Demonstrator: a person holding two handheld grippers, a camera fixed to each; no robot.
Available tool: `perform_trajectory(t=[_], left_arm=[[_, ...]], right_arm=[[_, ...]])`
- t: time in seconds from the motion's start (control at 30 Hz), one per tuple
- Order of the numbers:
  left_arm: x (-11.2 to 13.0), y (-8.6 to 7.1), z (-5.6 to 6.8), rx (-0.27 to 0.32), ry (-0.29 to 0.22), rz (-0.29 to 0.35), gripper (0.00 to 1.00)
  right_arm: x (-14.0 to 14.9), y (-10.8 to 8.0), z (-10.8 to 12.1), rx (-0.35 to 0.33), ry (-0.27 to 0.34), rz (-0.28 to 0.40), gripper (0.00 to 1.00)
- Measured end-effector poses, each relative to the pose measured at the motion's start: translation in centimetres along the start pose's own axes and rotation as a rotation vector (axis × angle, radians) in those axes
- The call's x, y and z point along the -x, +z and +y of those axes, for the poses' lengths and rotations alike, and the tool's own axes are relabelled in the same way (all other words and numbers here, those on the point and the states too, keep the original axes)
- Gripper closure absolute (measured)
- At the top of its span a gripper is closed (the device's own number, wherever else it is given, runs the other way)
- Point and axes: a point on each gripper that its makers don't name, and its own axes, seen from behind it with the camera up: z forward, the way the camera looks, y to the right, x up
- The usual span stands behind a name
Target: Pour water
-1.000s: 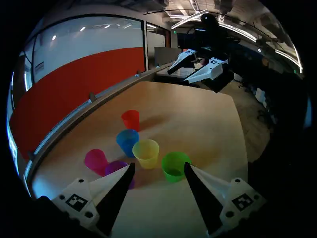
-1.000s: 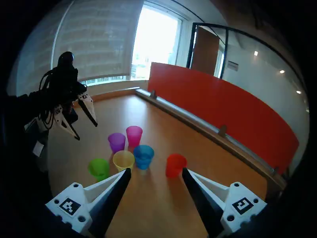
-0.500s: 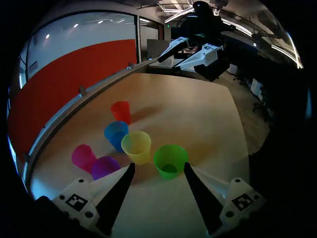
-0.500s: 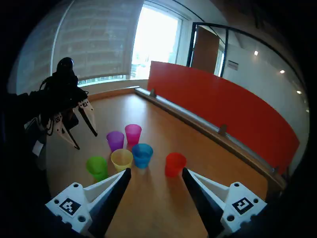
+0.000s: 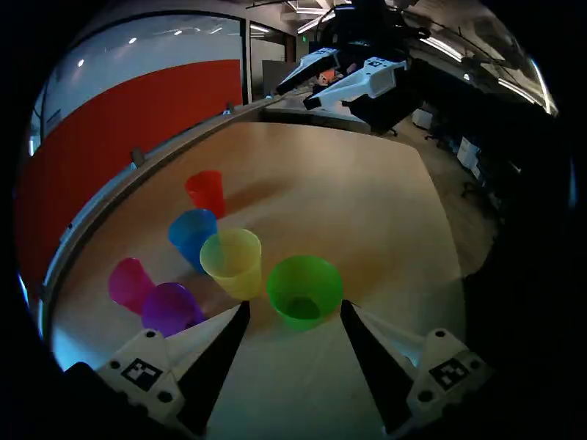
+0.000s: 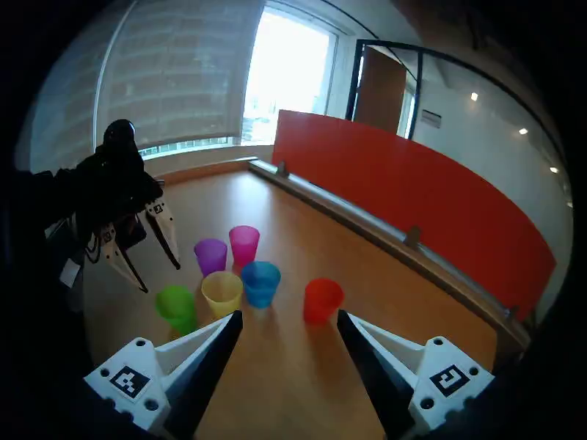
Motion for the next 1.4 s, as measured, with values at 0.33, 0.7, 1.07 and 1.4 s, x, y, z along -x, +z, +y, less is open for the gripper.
perform_trajectory(t=[0.33, 0.7, 1.07, 1.4], left_arm=[[1.2, 1.9, 0.6, 0.019, 0.002, -0.023, 0.08], [1.4, 3.8, 0.7, 0.021, 0.009, -0.021, 0.08], [1.4, 5.3, 0.7, 0.035, 0.003, -0.011, 0.08], [1.1, 6.5, 0.3, 0.043, 0.0, -0.003, 0.08]], right_arm=[[0.4, 0.2, 0.1, -0.004, -0.004, -0.005, 0.0], [0.6, 0.4, 0.1, -0.004, -0.008, -0.01, 0.0], [0.8, 0.6, 0.3, -0.005, -0.006, -0.016, 0.0], [0.8, 0.8, 0.3, -0.006, -0.012, -0.019, 0.0]])
